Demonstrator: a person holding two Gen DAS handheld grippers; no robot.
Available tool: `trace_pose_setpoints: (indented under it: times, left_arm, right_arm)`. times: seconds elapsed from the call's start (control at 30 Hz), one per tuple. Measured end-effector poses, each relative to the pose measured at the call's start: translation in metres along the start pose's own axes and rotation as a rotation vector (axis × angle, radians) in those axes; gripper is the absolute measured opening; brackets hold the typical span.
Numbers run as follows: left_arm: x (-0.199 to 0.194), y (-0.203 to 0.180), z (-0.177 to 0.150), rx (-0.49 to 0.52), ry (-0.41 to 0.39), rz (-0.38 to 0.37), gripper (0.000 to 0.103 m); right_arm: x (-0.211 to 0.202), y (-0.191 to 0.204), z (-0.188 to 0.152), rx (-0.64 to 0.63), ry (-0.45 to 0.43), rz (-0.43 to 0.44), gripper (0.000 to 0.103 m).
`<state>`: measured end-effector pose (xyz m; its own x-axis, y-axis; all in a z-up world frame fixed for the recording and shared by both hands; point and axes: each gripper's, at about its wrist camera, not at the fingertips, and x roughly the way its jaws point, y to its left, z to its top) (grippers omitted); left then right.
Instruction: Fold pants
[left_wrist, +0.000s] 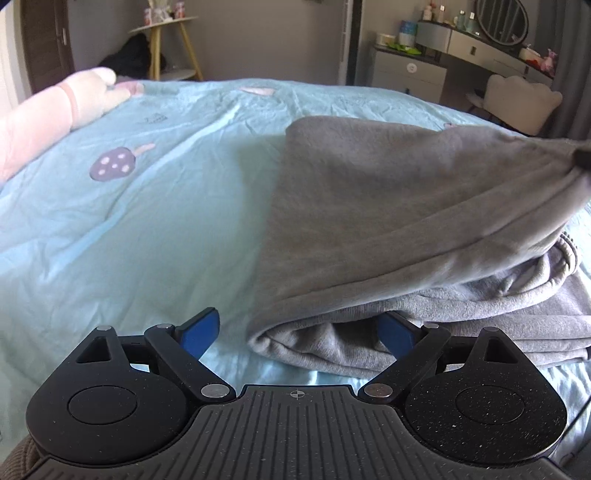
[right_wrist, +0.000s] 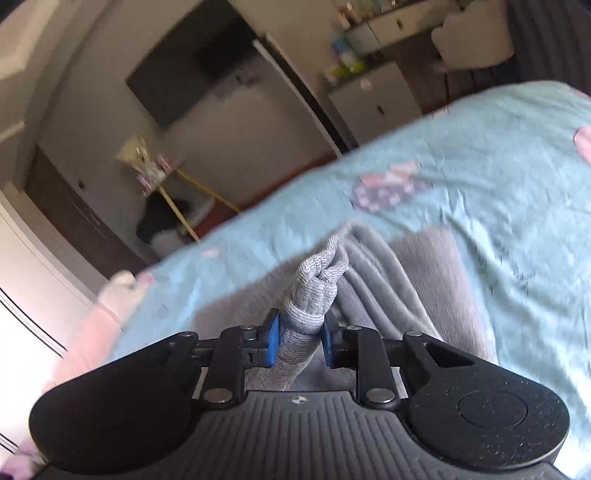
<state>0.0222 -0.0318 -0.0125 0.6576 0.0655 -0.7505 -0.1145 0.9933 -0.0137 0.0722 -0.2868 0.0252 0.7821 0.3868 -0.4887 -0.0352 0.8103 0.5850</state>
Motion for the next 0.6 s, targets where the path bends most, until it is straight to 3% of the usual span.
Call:
trace_pose_setpoints:
  times: [0.07,0.17,0.27,0.37,0.4,0.43,0.47,0.6]
  left_arm:
    - [-0.001,0.0,0.0,0.001,-0.011,0.007,0.095]
    - [-0.001,0.002,0.002,-0.006,-0.01,-0.007,0.095]
    - [0.005,0.003,0.003,-0.004,0.021,-0.003,0.095]
    - [0.009,0.002,0.003,0.009,0.063,0.014,0.095]
    - [0.008,0.002,0.003,0.009,0.064,0.009,0.095]
    - [0.007,0.003,0.002,0.01,0.06,0.002,0.095]
    - [0.006,0.004,0.001,0.011,0.058,0.003,0.095]
    - [0.012,0.003,0.001,0.009,0.08,0.022,0.095]
  right_arm:
    - [-0.012,-0.008,0.01,0.045,-0.015,0.025,0.022]
    - [-0.014,-0.026,0.008,0.056,-0.014,-0.014,0.022]
    - [0.01,-0.058,-0.006,0.102,0.081,-0.101,0.024]
    - [0.022,-0.072,-0.02,0.09,0.104,-0.155,0.033]
    - [0.019,-0.074,-0.019,0.11,0.1,-0.151,0.041]
    - [0.016,-0.075,-0.018,0.135,0.101,-0.152,0.059]
    - [0.013,-0.077,-0.017,0.149,0.099,-0.16,0.065]
    - [0.01,-0.093,-0.023,0.261,0.145,-0.113,0.068]
